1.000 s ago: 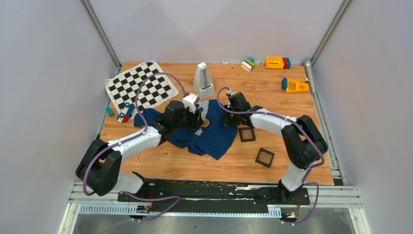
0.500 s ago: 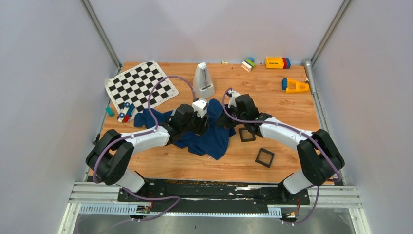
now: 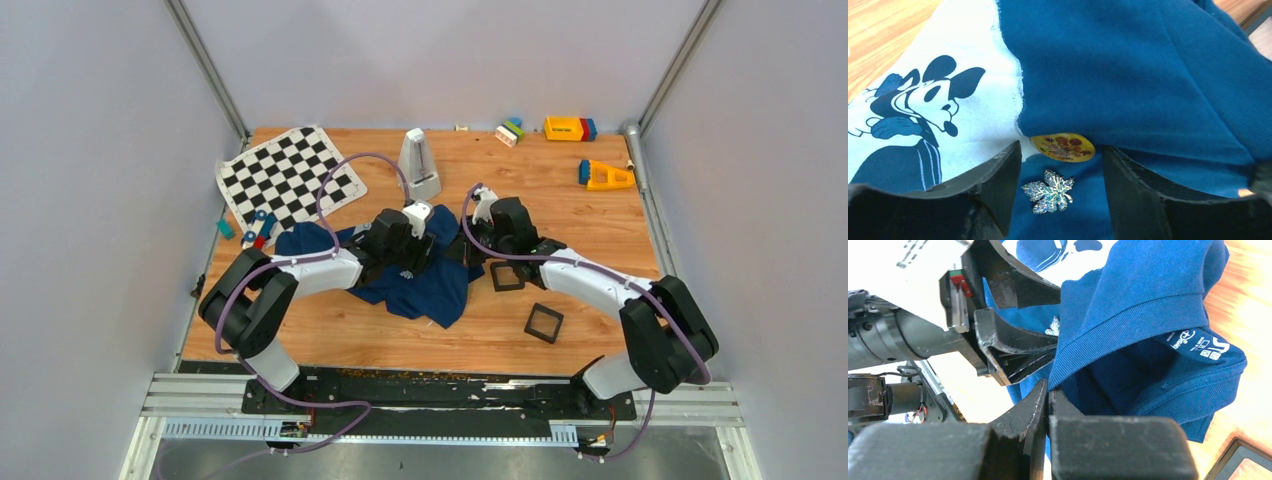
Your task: Remove the brooch from the garment
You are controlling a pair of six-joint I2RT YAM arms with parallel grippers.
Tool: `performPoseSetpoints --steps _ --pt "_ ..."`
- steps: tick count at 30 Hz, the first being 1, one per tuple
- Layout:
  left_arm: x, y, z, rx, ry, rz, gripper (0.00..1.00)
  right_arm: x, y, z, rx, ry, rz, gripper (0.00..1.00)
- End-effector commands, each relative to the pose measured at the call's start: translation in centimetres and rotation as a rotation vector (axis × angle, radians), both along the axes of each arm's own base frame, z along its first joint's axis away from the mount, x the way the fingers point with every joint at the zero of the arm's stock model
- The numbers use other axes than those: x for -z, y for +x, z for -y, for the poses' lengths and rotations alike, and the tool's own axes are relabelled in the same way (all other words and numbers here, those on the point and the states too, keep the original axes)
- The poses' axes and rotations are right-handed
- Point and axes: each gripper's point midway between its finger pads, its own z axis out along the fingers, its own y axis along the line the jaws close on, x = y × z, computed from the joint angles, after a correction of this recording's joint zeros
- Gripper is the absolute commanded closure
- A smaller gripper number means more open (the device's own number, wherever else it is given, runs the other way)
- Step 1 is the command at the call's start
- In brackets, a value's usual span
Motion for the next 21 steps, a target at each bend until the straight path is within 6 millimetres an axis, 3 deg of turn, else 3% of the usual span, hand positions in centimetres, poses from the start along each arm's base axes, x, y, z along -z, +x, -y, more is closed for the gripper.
performPoseSetpoints --steps 1,7,18,21 --pt "-1.5 1.4 0.4 -0.032 0.002 0.039 0.36 -3.1 0.0 -0.7 -0.019 0.079 0.085 1.0" --pt "-2.2 1.7 -0.9 -0.099 0.025 0.063 0.7 -2.0 0.9 -0.1 0.035 0.024 0.061 1.0" --pt "-3.1 1.6 -2.1 -0.141 0.05 0.072 0.77 -1.1 1.5 0.2 0.065 -0.006 0.041 1.0" --pt "-3.4 1.5 -2.5 -0.152 0.051 0.082 0.83 -1.0 1.5 0.2 0.067 -0.008 0.038 1.0"
